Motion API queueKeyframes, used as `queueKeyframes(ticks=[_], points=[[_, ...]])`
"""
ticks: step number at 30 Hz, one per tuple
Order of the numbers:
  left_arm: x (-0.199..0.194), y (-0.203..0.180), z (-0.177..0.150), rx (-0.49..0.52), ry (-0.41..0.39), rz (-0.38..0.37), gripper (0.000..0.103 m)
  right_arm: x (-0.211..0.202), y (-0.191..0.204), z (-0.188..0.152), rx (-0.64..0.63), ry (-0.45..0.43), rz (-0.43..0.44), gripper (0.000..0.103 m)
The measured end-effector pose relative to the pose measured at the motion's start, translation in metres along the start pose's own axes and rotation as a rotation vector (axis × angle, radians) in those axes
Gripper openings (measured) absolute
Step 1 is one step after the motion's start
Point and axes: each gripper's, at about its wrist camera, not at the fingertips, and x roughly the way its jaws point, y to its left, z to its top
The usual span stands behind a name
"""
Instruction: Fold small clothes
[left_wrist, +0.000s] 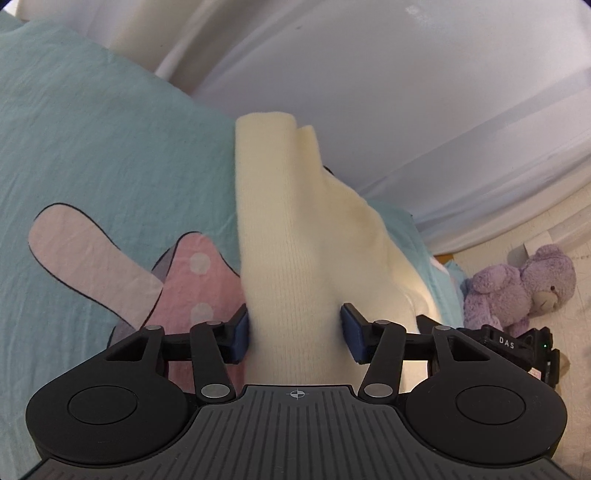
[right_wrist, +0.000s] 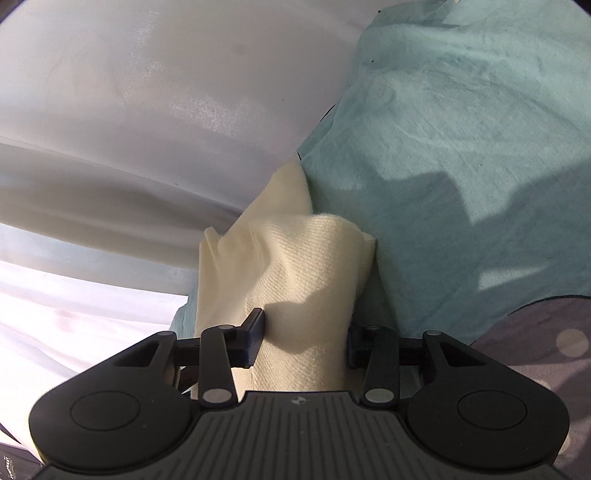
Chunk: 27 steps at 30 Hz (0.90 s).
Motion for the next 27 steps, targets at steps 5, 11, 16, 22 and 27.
queueKeyframes(ticks=[5, 11, 16, 22, 27], points=[[-0.014, -0.007, -0.001, 0.004, -0.023, -0.018, 0.038, -0.002, 0.018, -0.009, -0.048, -0.037, 0.01, 0.031], [-0.073, -0.025, -0.01, 0.05, -0.09, -0.058, 0.034, -0.002, 0.053, -0.032, -0.076, -0.032, 0.096, 0.027], [-0.14, -0.015, -0.032, 0.049, -0.149, 0.022, 0.034, 0.024, 0.08, -0.075, -0.088, 0.082, 0.158, 0.027], [-0.172, 0.018, -0.07, 0.009, -0.157, 0.32, 0.04, 0.06, 0.109, -0.127, -0.185, 0.207, 0.074, 0.037], [-0.195, 0.026, -0.074, 0.038, -0.292, 0.423, 0.055, 0.031, 0.15, -0.132, -0.422, -0.073, -0.254, 0.044]])
